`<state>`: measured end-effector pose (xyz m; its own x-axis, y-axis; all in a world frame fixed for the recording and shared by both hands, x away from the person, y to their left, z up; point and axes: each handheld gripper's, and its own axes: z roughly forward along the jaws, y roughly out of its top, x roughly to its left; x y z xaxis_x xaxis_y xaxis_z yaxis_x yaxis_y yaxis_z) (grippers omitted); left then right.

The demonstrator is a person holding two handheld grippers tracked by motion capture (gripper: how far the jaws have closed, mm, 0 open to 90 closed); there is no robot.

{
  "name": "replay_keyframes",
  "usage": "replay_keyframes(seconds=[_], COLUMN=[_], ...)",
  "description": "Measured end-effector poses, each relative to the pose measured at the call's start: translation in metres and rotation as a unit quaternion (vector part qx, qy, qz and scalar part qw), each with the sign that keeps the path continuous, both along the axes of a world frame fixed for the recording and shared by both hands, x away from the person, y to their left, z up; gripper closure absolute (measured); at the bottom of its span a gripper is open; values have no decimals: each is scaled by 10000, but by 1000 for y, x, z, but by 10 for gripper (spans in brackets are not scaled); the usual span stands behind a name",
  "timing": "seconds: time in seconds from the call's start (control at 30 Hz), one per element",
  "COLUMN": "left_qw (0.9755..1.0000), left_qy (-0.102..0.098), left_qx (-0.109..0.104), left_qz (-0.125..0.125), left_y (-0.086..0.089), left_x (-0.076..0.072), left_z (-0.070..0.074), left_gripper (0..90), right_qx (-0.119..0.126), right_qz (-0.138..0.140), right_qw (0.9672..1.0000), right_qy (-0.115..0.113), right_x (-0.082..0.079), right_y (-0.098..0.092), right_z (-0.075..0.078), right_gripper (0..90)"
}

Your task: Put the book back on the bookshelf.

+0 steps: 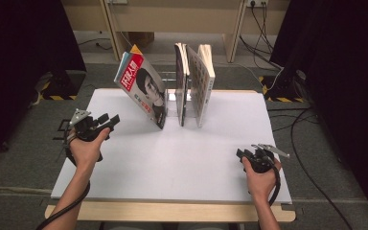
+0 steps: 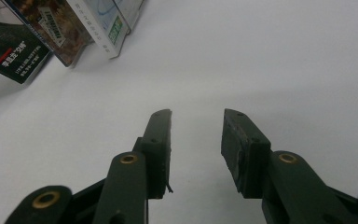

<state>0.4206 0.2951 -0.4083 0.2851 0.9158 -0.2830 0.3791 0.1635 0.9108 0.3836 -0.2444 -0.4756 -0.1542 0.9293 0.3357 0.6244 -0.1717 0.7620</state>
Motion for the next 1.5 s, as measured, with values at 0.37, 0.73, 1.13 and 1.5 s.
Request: replay_keyframes(seconds=[0.37,0.73,1.13,1.5], left_qw=[9998,9992,9980,9974], left_qy=[173,387,605,666], left_qx=[109,95,125,-21], left_qz=[88,95,167,285], left_y=[16,25,38,48], left_x=[-20,-34,-51,-65], left_z=[-19,-40,-69,-80], left_gripper=[465,464,460,451], right_qx=[-25,-4,-18,-30], right_qz=[14,16,-30,-6], right_qw=[10000,10000,10000,10000], right_qy=[9,-11,-2,-10], right_x=[0,0,-1,-1], right_y=[2,1,1,2], right_z=[0,0,1,1], right_gripper=[630,630,630,628])
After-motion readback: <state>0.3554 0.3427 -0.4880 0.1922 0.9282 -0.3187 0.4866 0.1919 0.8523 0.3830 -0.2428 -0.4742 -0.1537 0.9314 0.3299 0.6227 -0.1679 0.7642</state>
